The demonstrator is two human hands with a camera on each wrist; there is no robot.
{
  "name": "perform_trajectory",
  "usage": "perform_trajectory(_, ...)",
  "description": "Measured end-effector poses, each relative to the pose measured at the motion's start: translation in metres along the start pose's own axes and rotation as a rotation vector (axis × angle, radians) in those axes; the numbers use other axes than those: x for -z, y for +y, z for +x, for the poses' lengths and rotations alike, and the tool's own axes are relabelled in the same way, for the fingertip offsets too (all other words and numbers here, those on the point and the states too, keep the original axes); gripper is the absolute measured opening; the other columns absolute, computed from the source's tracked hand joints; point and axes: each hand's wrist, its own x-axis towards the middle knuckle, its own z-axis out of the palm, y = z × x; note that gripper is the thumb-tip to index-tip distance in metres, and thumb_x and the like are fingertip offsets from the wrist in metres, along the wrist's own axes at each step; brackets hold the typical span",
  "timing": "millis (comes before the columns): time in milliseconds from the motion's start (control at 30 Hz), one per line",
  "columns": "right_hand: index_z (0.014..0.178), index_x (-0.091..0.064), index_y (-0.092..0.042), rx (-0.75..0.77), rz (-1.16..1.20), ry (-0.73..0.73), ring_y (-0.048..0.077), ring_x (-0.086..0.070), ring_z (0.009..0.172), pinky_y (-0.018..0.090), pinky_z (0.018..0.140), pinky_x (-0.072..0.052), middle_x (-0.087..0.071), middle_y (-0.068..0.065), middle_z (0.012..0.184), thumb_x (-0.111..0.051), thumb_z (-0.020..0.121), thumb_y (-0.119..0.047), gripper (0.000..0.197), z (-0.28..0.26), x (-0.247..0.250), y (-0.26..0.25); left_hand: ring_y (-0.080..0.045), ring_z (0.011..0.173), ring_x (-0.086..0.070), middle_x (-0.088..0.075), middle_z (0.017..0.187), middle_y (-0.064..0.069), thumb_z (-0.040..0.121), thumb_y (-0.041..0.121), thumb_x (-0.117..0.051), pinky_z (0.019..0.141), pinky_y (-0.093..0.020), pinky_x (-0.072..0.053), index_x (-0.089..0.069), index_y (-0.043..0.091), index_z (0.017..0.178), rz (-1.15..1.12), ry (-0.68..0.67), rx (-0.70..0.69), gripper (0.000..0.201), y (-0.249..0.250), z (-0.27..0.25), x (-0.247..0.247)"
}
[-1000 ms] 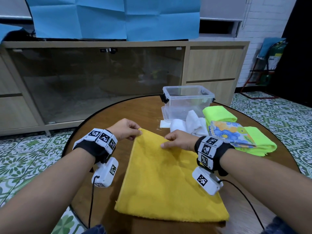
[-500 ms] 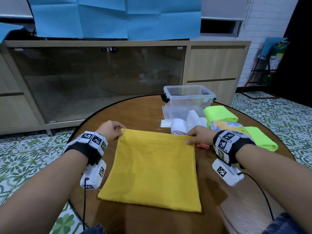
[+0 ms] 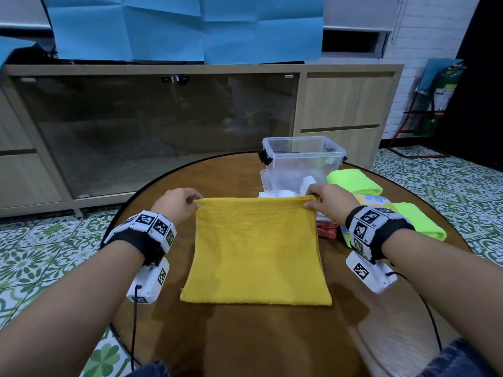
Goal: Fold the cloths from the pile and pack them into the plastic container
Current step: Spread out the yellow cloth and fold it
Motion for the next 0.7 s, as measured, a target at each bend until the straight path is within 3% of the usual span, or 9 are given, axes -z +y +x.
perform_trajectory(100,0.101,-0.056,-0.016,0.083,-0.163,0.140,0.021,-0.052,0.094,0.028,0.067,-0.035,-0.051,0.000,0.100,-0.056,0.092,-0.029,0.016,0.001,0.004,-0.006,-0.020,0.093,-0.057,-0.057,0.103,-0.001,0.092,0.013,-0.053,0.072,-0.030,-0.046,-0.066,0.022,0.107,0.047,0.119,-0.088,0.022,0.006,0.000,0.001)
perform_trajectory(200,0.083,-0.044,-0.019,0.129,-0.143,0.021,0.021,-0.047,0.077,0.029,0.056,-0.031,-0.045,-0.003,0.079,-0.058,0.087,-0.020,0.014,-0.004,0.005,-0.003,-0.014,0.086,-0.052,-0.049,0.094,0.004,0.087,0.010,-0.058,0.073,-0.027,-0.043,-0.067,0.021,0.091,0.033,0.100,-0.150,0.015,0.007,-0.004,0.002)
perform_trajectory(333,0.064,-0.031,-0.022,0.198,-0.272,-0.392,0.012,-0.037,0.058,0.023,0.052,-0.026,-0.038,-0.005,0.063,-0.058,0.083,-0.015,0.033,-0.016,-0.005,-0.004,-0.010,0.081,-0.050,-0.052,0.082,0.009,0.083,0.010,-0.061,0.065,-0.019,-0.039,-0.057,0.025,0.076,0.151,-0.312,-0.223,0.017,0.008,-0.013,0.001)
perform_trajectory(400,0.062,-0.031,-0.021,0.217,-0.307,-0.536,0.008,-0.033,0.055,0.021,0.052,-0.026,-0.036,-0.004,0.062,-0.059,0.084,-0.014,0.036,-0.017,-0.011,-0.008,-0.011,0.077,-0.049,-0.050,0.078,0.010,0.082,0.010,-0.060,0.063,-0.018,-0.038,-0.055,0.026,0.076,0.249,-0.474,-0.232,0.018,0.010,-0.015,-0.004)
perform_trajectory(533,0.058,-0.034,-0.019,0.216,-0.323,-0.751,0.011,-0.032,0.052,0.024,0.051,-0.028,-0.036,-0.002,0.058,-0.059,0.082,-0.011,0.036,-0.018,-0.015,-0.021,-0.004,0.065,-0.045,-0.049,0.075,0.009,0.084,0.007,-0.058,0.058,-0.018,-0.037,-0.054,0.024,0.076,0.379,-0.825,-0.167,0.019,0.016,-0.016,-0.018)
perform_trajectory(600,0.060,-0.035,-0.018,0.221,-0.389,-0.841,0.010,-0.031,0.051,0.020,0.047,-0.026,-0.036,-0.003,0.058,-0.057,0.085,-0.011,0.034,-0.023,-0.020,-0.027,-0.003,0.063,-0.045,-0.050,0.074,0.008,0.084,0.006,-0.060,0.054,-0.017,-0.037,-0.054,0.024,0.075,0.413,-0.935,-0.103,0.021,0.020,-0.018,-0.023)
perform_trajectory(700,0.063,-0.035,-0.018,0.218,-0.475,-0.944,0.011,-0.029,0.052,0.021,0.049,-0.024,-0.035,-0.003,0.061,-0.054,0.089,-0.012,0.032,-0.029,-0.030,-0.032,-0.004,0.062,-0.045,-0.050,0.073,0.006,0.084,0.007,-0.063,0.053,-0.017,-0.038,-0.062,0.017,0.096,0.472,-0.963,-0.063,0.015,0.026,-0.022,-0.027)
